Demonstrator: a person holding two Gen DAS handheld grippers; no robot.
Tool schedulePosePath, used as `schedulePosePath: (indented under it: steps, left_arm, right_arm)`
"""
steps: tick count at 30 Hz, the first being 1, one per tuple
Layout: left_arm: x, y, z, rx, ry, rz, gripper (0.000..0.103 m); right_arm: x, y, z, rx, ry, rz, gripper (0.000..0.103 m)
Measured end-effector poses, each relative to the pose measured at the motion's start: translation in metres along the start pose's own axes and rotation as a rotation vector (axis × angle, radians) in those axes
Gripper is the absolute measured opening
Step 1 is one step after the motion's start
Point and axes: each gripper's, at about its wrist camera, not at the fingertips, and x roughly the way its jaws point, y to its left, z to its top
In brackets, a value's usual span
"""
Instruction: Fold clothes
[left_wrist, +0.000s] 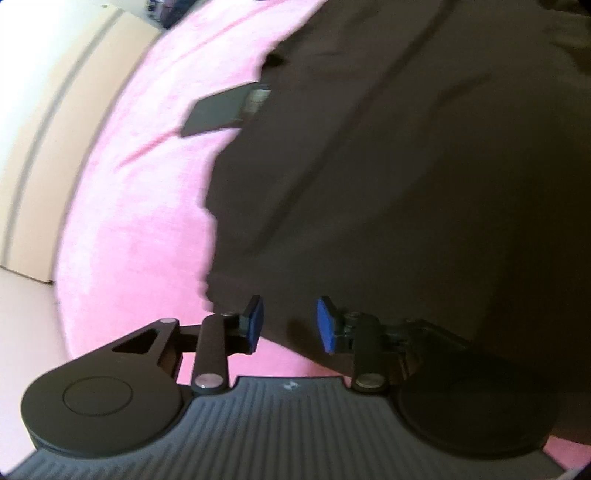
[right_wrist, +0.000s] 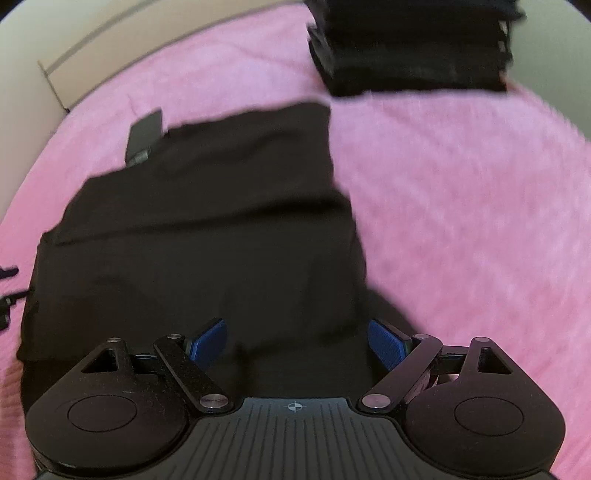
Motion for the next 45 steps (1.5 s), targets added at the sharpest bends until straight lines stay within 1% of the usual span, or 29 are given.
schedulePosePath:
  steps: [3, 5, 7, 9, 13, 15, 17, 21, 23, 26, 28, 30, 31, 34, 36, 38, 42, 45]
  left_arm:
    - [0.003, -0.021, -0.007, 0.016, 0.023, -0.059, 0.027]
    - [0.004, -0.029, -0.009, 0.02, 0.028, -0.053, 0.026]
    - [-0.004, -0.031, -0.011, 0.0, 0.031, -0.051, 0.026]
    - [-0.017, -0.033, -0.013, -0.025, 0.033, -0.056, 0.028]
    - [-0.052, -0.056, -0.018, -0.046, 0.034, -0.065, 0.029]
    - [-0.069, -0.079, -0.02, -0.056, 0.039, -0.081, 0.029]
    - [-0.09, -0.103, -0.021, -0.068, 0.046, -0.097, 0.031]
    - [-0.129, -0.158, -0.021, -0.142, 0.09, -0.132, 0.032]
    - [-0.145, -0.185, -0.019, -0.166, 0.118, -0.158, 0.035]
    - [-0.179, -0.227, -0.023, -0.162, 0.125, -0.199, 0.04]
    - [-0.197, -0.252, -0.027, -0.144, 0.116, -0.233, 0.042]
    - [-0.212, -0.274, -0.036, -0.107, 0.09, -0.26, 0.045]
    - [-0.215, -0.285, -0.038, -0.086, 0.076, -0.269, 0.045]
    - [-0.22, -0.303, -0.055, -0.023, 0.025, -0.285, 0.049]
    - [-0.224, -0.314, -0.068, 0.02, -0.018, -0.269, 0.054]
    - [-0.224, -0.322, -0.078, 0.065, -0.06, -0.26, 0.055]
    - [-0.227, -0.338, -0.088, 0.166, -0.137, -0.253, 0.056]
    - [-0.215, -0.344, -0.084, 0.231, -0.146, -0.226, 0.056]
  right_arm:
    - [0.011, -0.01, -0.011, 0.042, 0.056, -0.018, 0.087]
    - [0.011, -0.017, -0.014, 0.045, 0.069, -0.029, 0.086]
    - [0.006, -0.022, -0.018, 0.015, 0.083, -0.037, 0.087]
    - [0.0, -0.029, -0.027, -0.032, 0.115, -0.049, 0.086]
    - [-0.014, -0.048, -0.046, -0.151, 0.186, -0.042, 0.086]
    - [-0.019, -0.058, -0.055, -0.217, 0.214, -0.021, 0.086]
    - [-0.025, -0.065, -0.064, -0.301, 0.223, 0.012, 0.087]
    - [-0.035, -0.074, -0.078, -0.443, 0.264, 0.065, 0.091]
    - [-0.039, -0.079, -0.084, -0.502, 0.292, 0.08, 0.091]
    - [-0.046, -0.081, -0.087, -0.57, 0.308, 0.072, 0.091]
    - [-0.051, -0.082, -0.086, -0.553, 0.291, 0.044, 0.091]
    - [-0.058, -0.08, -0.087, -0.516, 0.258, 0.015, 0.091]
    - [-0.063, -0.078, -0.089, -0.498, 0.238, 0.004, 0.091]
    - [-0.078, -0.063, -0.103, -0.471, 0.188, -0.02, 0.091]
    - [-0.088, -0.05, -0.117, -0.474, 0.166, -0.023, 0.091]
    - [-0.096, -0.034, -0.133, -0.487, 0.148, -0.029, 0.091]
    - [-0.111, -0.016, -0.153, -0.47, 0.131, -0.052, 0.091]
    - [-0.115, -0.007, -0.161, -0.457, 0.135, -0.063, 0.091]
